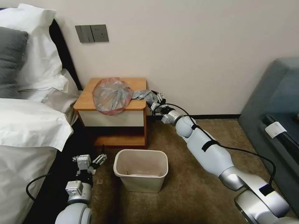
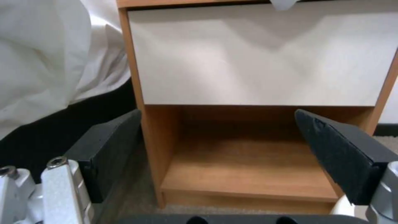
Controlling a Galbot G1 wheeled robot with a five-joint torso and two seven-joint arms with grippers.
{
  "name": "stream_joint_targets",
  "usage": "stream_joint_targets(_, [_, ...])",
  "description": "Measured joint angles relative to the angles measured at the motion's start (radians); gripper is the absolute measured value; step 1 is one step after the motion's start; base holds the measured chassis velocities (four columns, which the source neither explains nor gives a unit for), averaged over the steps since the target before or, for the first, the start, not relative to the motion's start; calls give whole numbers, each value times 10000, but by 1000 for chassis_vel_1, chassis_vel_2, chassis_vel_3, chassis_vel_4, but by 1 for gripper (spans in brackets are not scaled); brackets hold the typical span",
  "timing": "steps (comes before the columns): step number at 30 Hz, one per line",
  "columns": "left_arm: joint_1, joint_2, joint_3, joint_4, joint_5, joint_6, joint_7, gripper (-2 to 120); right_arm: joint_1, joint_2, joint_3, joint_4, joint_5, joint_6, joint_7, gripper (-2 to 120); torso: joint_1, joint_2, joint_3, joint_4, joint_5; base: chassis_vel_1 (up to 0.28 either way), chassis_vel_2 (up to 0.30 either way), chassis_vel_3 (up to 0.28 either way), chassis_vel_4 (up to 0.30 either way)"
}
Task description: Pick up the garbage bag from the table and place it over the trash can.
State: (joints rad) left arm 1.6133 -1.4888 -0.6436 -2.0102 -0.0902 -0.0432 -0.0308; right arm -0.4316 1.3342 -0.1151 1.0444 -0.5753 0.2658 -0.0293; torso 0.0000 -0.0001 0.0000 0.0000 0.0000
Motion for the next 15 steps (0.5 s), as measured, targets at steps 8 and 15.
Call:
stream_joint_targets(8, [14,-3,4,0,43,-30,-18,93,-13,62,85,-110,23,91,-50,34,0,0,0,0,0,0,0,0,0])
stream_joint_targets(15, [2,-12,24,14,64,-55,-23,93,-79,1,70,6,152,92,-96,6,0,0,0,1,0,0,0,0,0])
